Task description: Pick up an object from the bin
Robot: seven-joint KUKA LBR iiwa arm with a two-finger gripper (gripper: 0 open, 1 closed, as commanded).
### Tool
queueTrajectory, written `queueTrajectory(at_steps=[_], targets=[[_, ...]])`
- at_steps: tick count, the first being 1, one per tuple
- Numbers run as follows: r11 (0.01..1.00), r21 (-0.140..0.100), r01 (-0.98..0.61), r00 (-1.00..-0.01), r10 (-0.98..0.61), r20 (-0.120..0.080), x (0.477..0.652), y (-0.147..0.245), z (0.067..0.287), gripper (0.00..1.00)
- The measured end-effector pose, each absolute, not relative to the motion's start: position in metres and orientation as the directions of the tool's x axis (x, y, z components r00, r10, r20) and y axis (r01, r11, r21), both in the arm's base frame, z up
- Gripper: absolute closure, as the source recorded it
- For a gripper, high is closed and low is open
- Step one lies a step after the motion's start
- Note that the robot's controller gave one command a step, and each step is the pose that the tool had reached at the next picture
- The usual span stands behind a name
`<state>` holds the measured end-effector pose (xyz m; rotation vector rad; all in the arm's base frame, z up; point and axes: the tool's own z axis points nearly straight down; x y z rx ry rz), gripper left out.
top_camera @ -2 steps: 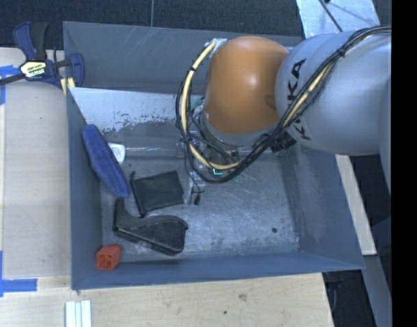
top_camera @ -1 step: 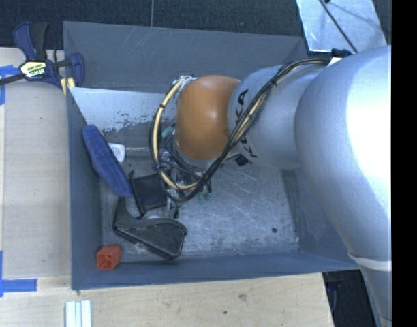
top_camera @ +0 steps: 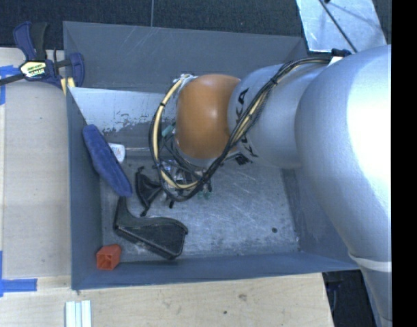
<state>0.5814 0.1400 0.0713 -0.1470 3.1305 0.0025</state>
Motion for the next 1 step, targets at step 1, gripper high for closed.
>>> queueTrajectory(at_steps=[1], targets=[[0.995,0.000,-0.103,-0.995,-0.103,-0.013,0.5918,0.1167,0.2149,1.00]])
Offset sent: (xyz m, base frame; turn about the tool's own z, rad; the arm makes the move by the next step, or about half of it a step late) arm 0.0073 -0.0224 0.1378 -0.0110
